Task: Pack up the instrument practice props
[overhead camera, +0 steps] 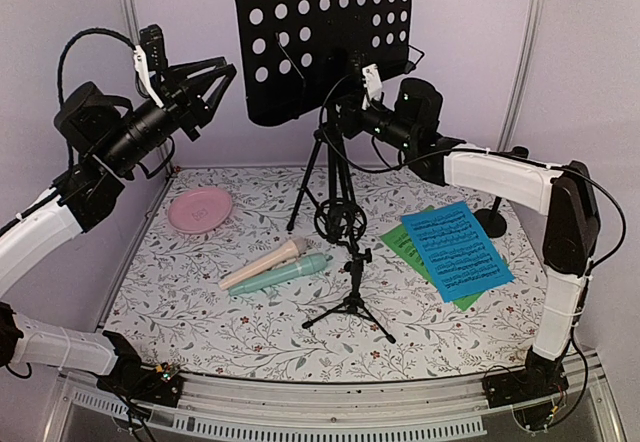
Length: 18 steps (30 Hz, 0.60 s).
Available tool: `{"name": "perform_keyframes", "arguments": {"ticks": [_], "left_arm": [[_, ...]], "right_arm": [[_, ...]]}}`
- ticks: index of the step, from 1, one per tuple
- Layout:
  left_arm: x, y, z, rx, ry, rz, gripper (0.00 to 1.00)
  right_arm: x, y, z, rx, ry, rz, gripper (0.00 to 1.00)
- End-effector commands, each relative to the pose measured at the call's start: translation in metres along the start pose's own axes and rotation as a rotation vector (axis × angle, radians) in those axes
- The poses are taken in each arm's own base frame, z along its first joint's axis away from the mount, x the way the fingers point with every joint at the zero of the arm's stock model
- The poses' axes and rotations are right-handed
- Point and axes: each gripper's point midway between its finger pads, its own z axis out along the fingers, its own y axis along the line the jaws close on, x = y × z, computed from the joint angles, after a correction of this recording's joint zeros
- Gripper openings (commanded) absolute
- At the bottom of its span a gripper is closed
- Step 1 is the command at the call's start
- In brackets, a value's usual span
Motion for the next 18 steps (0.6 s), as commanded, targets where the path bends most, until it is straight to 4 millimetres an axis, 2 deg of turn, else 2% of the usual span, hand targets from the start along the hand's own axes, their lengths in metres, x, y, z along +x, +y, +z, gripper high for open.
{"name": "perform_keyframes", "arguments": {"ticks": [1,10,18], "left_arm": [[0.001,0.000,0.000,-0.001,-0.005,0.009,0.32],[0.002,-0.001,0.001,0.005,-0.003,0.006,0.32],[0.006,-0.001,0.003,0.007,0.004,0.003,0.32]], "right_arm": [[-0.072,0.010,-0.021,-0.025,-0.124,-0.038,0.00],[-0.126,0.017,-0.044,-0.025,-0.188,-0.061,0.00],[-0.171,0.013,-0.060,0.029,-0.246,-0.152,0.00]]}}
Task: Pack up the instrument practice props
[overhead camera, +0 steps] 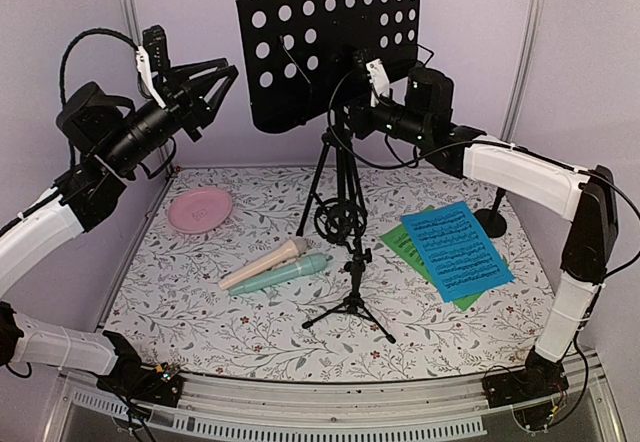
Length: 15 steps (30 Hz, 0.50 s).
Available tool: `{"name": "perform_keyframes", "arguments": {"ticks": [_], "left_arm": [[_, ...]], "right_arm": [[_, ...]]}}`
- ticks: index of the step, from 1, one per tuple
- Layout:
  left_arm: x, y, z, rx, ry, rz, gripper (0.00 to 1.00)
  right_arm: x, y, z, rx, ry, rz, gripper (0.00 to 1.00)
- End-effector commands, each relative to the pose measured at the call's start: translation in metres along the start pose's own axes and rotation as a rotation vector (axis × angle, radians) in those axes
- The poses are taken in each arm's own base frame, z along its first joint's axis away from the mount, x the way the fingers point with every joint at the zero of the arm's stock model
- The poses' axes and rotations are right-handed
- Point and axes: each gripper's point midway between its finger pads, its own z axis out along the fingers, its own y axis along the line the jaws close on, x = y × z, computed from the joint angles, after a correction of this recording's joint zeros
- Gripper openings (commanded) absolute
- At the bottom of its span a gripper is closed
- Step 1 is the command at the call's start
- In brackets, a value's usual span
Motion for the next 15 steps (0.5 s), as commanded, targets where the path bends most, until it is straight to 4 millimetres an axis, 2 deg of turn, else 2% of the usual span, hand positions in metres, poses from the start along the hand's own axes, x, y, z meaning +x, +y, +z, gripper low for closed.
{"name": "perform_keyframes", "arguments": {"ticks": [1,15], "left_arm": [[0.003,-0.001,0.003,0.006,-0.001,0.005,0.32],[0.009,-0.001,0.007,0.010,0.010,0.002,0.32]], "right_arm": [[-0.161,0.004,-0.060,0.041,-0.382,-0.134,0.00],[-0.207,-0.017,-0.105,0.116,-0.465,-0.116,0.00]]}}
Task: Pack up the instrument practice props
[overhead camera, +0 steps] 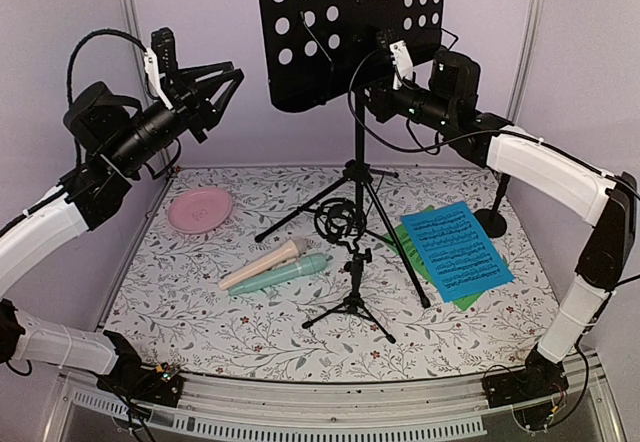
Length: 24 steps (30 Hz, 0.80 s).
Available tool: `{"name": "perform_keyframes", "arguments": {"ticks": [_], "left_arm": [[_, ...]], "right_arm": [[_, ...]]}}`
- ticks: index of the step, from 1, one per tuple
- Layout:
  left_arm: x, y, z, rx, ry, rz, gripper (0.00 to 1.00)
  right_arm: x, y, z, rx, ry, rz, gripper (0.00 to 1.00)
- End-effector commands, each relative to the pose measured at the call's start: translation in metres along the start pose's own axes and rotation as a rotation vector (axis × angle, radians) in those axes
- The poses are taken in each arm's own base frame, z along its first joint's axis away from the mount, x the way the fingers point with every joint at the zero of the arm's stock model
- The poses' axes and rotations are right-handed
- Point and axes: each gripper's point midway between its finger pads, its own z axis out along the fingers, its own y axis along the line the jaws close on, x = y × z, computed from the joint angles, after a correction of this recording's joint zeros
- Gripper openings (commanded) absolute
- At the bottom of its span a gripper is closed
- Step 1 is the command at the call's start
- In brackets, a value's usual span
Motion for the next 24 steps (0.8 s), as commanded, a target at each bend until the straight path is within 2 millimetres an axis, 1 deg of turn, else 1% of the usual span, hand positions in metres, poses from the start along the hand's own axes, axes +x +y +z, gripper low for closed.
{"name": "perform_keyframes", "arguments": {"ticks": [1,6,8,13,17,20,24], "left_arm": [[-0.001,-0.002,0.002,0.008,-0.010,0.007,0.32],[0.004,-0.002,0.005,0.015,-0.002,0.003,0.32],[0.006,-0.002,0.007,0.015,0.003,0.002,0.32],[0.011,0.000,0.009,0.010,0.017,0.004,0.33],[0.017,0.004,0.011,-0.011,0.037,0.023,0.34],[0.026,0.010,0.015,-0.032,0.068,0.034,0.35],[0.041,0.011,0.023,-0.025,0.123,0.028,0.41]], "right_arm": [[-0.173,-0.007,-0.075,0.075,-0.456,-0.075,0.00],[-0.180,-0.011,-0.080,0.078,-0.472,-0.072,0.00],[-0.188,-0.011,-0.082,0.073,-0.489,-0.071,0.00],[-0.217,-0.013,-0.085,0.070,-0.532,-0.078,0.00],[-0.242,-0.011,-0.097,0.073,-0.577,-0.093,0.00],[-0.256,-0.010,-0.106,0.077,-0.604,-0.099,0.00],[-0.270,-0.007,-0.117,0.080,-0.634,-0.110,0.00]]}}
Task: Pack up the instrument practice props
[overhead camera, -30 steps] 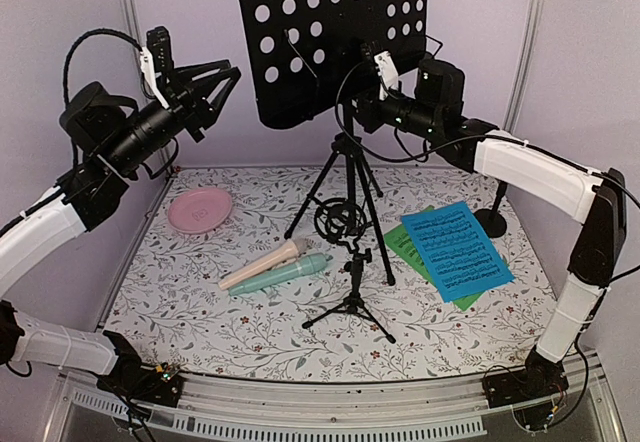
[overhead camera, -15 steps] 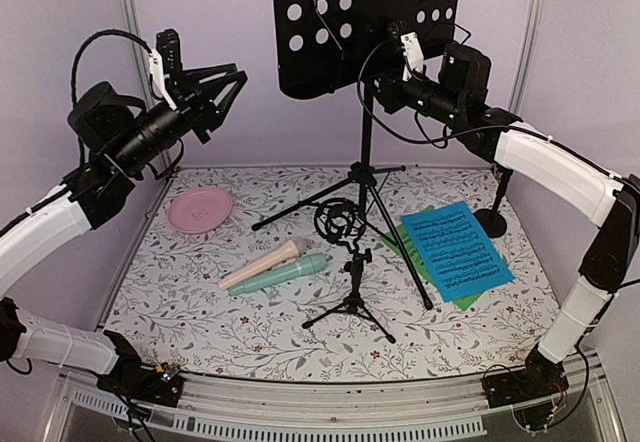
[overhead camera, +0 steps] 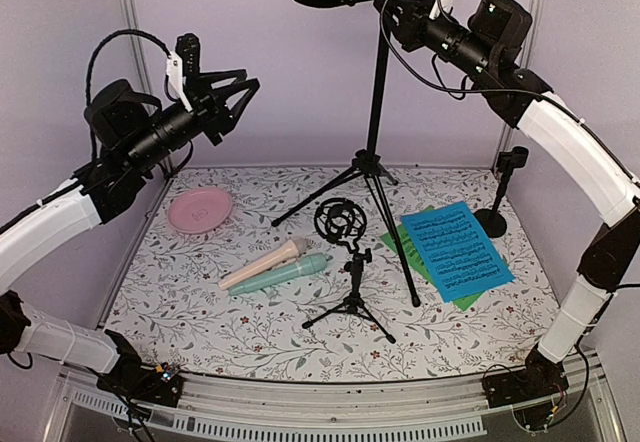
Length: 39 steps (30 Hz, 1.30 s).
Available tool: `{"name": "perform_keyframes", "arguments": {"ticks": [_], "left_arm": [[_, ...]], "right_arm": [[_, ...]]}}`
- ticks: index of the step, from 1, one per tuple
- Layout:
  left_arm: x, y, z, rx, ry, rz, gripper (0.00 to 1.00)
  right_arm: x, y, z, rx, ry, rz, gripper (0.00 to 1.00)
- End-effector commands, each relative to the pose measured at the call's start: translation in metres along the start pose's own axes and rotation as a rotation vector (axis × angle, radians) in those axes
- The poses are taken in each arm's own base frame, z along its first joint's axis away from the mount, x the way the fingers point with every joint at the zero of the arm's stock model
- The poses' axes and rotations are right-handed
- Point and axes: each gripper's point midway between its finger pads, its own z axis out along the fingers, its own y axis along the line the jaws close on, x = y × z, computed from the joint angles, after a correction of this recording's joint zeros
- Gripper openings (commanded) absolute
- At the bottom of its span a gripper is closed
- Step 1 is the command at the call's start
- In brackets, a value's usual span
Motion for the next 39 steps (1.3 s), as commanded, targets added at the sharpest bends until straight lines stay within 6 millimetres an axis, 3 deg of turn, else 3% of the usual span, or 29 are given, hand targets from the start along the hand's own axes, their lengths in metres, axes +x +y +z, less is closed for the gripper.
{"name": "perform_keyframes", "arguments": {"ticks": [1,6,10,14,16,23,28,39], "left_arm": [[0.013,0.005,0.011,-0.011,0.064,0.013,0.43],[0.042,0.012,0.022,-0.034,0.173,-0.010,0.56],[0.099,0.018,0.019,-0.049,0.329,0.000,0.77],[0.151,0.043,0.003,-0.100,0.401,-0.017,0.86],[0.175,0.044,-0.003,-0.090,0.432,-0.018,0.92],[0.280,0.042,-0.001,-0.030,0.618,-0.031,0.98],[0.318,0.046,0.014,-0.004,0.646,-0.022,0.98],[0.345,0.044,0.033,0.048,0.598,0.037,0.88]], "right_arm": [[-0.137,0.003,-0.044,0.021,-0.371,-0.079,0.00],[-0.158,0.002,-0.049,0.043,-0.415,-0.131,0.00],[-0.168,-0.002,-0.052,0.059,-0.444,-0.159,0.00],[-0.172,-0.003,-0.054,0.053,-0.457,-0.148,0.00],[-0.170,-0.001,-0.053,0.042,-0.451,-0.137,0.00],[-0.162,-0.001,-0.049,0.030,-0.437,-0.124,0.00],[-0.172,0.006,-0.057,-0.013,-0.454,-0.084,0.00],[-0.199,0.016,-0.075,-0.089,-0.507,0.029,0.00]]}}
